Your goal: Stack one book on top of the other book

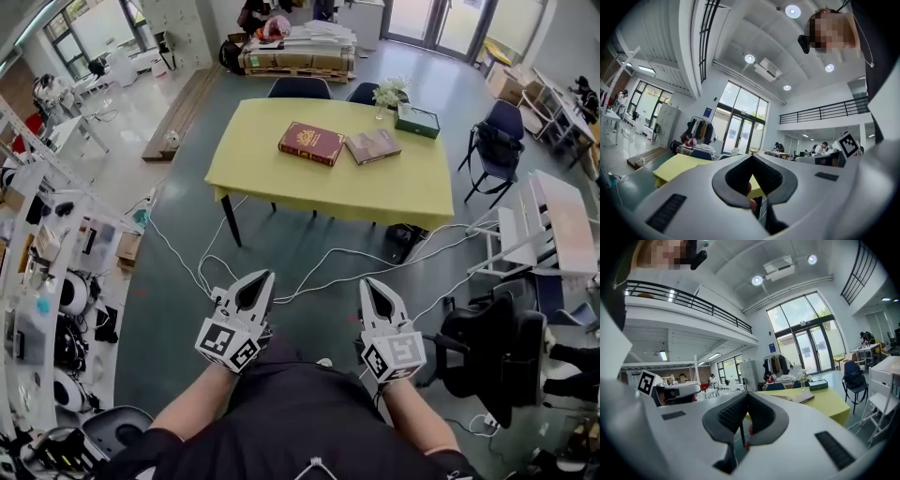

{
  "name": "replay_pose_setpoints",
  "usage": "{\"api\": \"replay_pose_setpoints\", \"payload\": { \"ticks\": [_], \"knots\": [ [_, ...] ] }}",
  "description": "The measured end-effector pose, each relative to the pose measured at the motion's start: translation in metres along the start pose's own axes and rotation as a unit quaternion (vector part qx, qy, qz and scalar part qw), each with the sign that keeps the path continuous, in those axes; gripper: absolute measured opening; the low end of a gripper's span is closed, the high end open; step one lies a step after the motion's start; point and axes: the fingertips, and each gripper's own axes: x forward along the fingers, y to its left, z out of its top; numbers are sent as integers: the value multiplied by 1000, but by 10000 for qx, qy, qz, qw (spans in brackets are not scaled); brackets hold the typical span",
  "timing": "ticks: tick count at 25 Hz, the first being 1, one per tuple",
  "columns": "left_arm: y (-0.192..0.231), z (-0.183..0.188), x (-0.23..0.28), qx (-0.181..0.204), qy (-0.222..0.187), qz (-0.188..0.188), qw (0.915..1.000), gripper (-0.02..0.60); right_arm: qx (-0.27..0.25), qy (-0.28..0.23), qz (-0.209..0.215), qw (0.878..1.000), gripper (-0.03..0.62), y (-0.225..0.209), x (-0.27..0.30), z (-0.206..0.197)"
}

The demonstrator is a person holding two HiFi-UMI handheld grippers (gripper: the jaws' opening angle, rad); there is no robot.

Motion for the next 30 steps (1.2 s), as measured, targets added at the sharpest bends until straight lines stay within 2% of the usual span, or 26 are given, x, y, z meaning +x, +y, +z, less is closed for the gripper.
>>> {"api": "replay_pose_setpoints", "payload": {
  "ticks": [3,8,13,18,22,30],
  "knots": [
    [1,-5,10,79,77,43,9999,3,156,-18,23,9999,15,-13,8,-4],
    [18,-3,42,183,71,-101,9998,3,-102,4,35,9999,15,-26,46,1],
    [47,10,82,150,23,-271,9995,3,104,66,-101,9999,15,-40,83,7],
    [83,22,115,88,35,-451,9989,3,84,121,-317,9994,14,-55,124,17],
    [104,30,138,13,54,-705,9975,3,321,61,-366,9988,14,-59,156,27],
    [157,43,173,32,82,-1019,9948,2,230,143,-614,9977,14,-61,221,38]
  ]
}}
